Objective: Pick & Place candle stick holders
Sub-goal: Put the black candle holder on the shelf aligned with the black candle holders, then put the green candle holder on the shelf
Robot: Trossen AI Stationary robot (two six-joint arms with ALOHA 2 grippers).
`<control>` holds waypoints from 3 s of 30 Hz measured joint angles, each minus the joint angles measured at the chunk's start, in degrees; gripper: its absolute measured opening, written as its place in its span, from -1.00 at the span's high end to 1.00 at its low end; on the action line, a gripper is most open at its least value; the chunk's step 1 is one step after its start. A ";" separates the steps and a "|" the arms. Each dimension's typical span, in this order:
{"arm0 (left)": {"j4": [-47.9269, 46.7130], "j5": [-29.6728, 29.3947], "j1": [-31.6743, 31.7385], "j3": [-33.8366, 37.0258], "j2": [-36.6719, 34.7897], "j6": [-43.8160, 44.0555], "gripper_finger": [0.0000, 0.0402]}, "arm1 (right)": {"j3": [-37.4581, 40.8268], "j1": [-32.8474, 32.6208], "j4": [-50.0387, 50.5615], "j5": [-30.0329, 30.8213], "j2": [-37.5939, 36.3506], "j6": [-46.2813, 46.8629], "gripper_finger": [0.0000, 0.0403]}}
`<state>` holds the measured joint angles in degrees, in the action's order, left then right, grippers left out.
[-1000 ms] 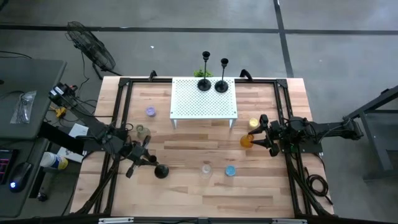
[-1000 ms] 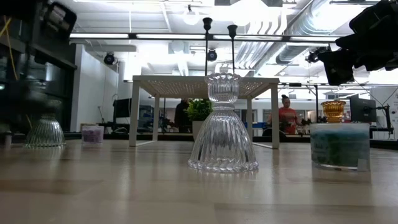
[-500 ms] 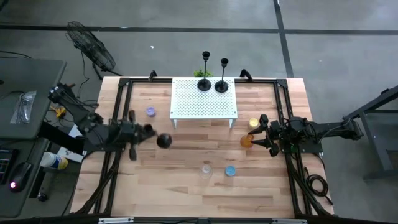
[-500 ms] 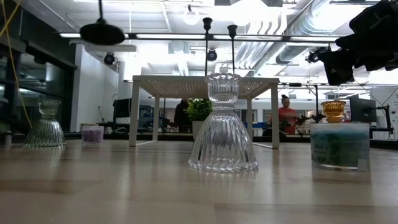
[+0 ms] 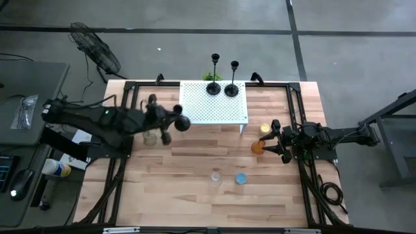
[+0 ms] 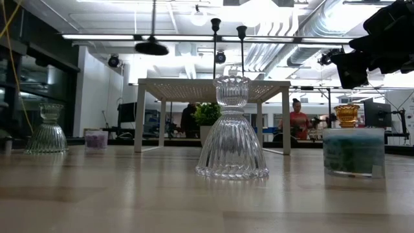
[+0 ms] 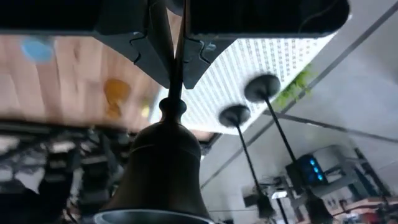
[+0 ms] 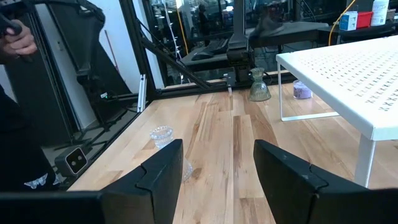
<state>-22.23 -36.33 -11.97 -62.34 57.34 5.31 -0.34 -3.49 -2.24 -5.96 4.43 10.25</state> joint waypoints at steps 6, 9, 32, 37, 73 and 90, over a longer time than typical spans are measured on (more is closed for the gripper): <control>4.33 4.46 11.36 -2.59 4.15 -2.52 0.97 | 0.00 -0.02 0.00 0.00 0.02 0.01 0.05; 7.10 7.42 17.40 -2.67 5.42 -1.83 0.97 | 0.00 -0.02 0.00 0.00 0.01 0.00 0.05; 16.55 14.82 37.03 -2.63 17.28 3.47 0.97 | 0.02 -0.01 -0.05 0.00 0.00 0.00 0.05; 16.95 14.73 38.01 -2.61 17.60 3.55 0.97 | 0.01 -0.02 -0.07 0.00 0.01 -0.01 0.05; 15.82 16.40 37.83 -2.68 19.10 5.52 0.84 | 0.01 -0.01 -0.08 0.00 0.02 0.00 0.05; 15.14 17.97 37.83 -2.52 19.21 3.73 0.31 | 0.00 -0.02 -0.07 0.00 0.01 0.00 0.05</control>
<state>-7.10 -18.36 25.87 -64.86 76.55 9.04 -0.34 -3.51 -2.31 -5.96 4.44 10.26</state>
